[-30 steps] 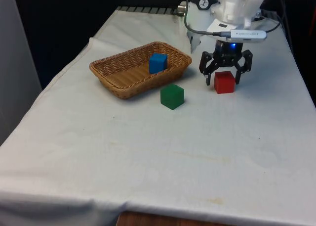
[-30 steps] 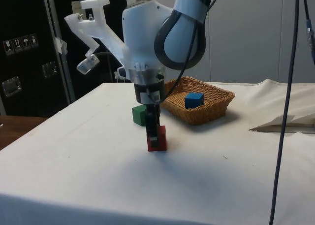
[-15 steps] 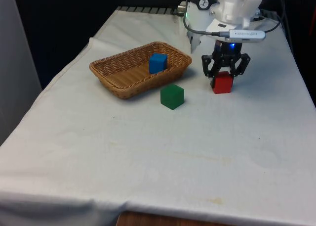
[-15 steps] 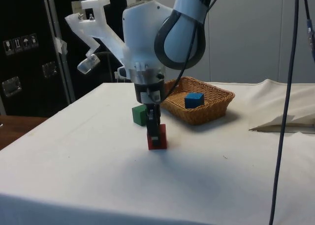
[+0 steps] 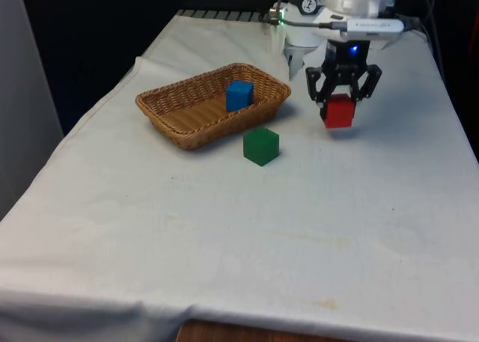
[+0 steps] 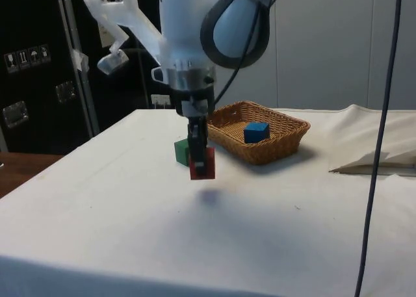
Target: Pick up exactly two blocks and place them into the basket.
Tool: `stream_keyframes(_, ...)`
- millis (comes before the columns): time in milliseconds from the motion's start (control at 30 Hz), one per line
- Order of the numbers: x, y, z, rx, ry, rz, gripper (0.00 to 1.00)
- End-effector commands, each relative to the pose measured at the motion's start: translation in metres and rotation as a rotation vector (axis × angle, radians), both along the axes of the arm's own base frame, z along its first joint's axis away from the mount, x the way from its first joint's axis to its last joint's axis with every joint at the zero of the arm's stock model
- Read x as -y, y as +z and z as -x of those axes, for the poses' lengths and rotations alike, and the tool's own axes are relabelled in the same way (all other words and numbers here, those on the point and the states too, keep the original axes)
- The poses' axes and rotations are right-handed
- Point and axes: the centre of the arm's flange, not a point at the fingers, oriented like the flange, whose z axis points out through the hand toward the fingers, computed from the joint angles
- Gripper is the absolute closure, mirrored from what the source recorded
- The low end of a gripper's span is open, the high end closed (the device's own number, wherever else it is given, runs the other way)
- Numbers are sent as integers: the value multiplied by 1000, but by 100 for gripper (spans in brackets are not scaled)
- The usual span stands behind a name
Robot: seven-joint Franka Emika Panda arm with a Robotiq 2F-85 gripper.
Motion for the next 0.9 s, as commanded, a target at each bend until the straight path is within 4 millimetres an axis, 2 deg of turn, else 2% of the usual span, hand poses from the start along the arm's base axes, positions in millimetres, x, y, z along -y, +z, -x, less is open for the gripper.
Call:
stream_keyframes(0,0,3,0,0,0,-1,99)
stream_keyframes(233,1,31,-1,6,1,-6,99)
stream_keyframes(267,0,27,-1,10,-1,-10,99)
stream_keyframes(300,1,37,-1,9,3,-8,99)
stream_keyframes(500,2,62,-3,17,5,-15,99)
stream_keyframes(600,1,66,-4,22,3,-21,99)
stream_keyframes(833,14,96,-10,25,5,-23,99)
stream_keyframes(867,11,92,-10,29,4,-26,99)
